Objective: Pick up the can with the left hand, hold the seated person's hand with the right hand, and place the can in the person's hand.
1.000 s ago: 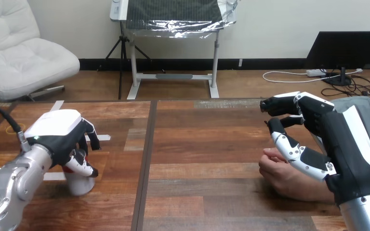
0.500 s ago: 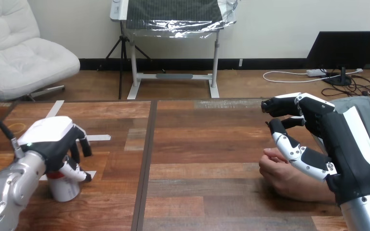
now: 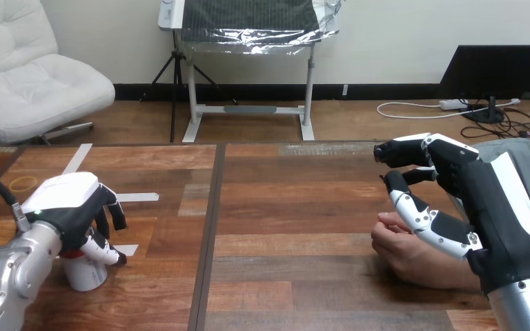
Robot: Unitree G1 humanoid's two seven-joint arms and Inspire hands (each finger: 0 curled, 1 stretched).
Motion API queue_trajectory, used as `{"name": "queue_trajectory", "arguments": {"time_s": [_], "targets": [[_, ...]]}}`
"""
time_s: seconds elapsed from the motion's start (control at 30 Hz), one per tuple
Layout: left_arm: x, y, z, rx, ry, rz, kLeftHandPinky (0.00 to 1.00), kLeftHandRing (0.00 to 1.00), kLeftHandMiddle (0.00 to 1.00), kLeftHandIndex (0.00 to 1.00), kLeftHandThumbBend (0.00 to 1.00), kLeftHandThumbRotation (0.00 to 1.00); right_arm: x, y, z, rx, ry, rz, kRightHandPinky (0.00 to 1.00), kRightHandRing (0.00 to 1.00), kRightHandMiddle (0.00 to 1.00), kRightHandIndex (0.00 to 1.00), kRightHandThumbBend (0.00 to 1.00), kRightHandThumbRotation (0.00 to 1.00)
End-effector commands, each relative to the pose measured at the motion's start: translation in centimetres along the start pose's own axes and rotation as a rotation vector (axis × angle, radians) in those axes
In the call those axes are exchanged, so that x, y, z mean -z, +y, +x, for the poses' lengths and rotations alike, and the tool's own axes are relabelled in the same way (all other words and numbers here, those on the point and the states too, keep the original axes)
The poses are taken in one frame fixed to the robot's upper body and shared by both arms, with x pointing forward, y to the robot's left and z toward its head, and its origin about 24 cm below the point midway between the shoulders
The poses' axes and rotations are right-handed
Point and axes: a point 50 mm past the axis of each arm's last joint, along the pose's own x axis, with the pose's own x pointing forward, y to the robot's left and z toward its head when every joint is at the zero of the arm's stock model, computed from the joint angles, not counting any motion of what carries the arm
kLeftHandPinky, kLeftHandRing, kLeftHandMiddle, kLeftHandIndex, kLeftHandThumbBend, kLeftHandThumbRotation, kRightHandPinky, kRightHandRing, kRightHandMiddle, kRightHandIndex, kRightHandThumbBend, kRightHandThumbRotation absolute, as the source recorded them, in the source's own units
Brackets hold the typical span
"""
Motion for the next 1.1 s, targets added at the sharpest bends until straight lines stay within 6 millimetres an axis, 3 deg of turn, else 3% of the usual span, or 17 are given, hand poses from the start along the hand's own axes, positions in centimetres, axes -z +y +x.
{"name": "queue_trajectory", "arguments": {"time_s": [0.0,1.07], "targets": [[-1.29,3.15,0.88,-0.109,-0.041,-0.012,0.31,0.39,0.49,0.55,0.7,0.0,-1.83,-0.97,1.08,0.015,-0.104,-0.019,0.62,0.71,0.68,0.62,0.31,0.0],[-1.28,3.45,0.58,-0.165,-0.078,-0.022,0.38,0.44,0.51,0.56,0.7,0.0,-1.87,-1.08,1.2,0.011,-0.085,-0.039,0.63,0.7,0.69,0.63,0.32,0.0]]}}
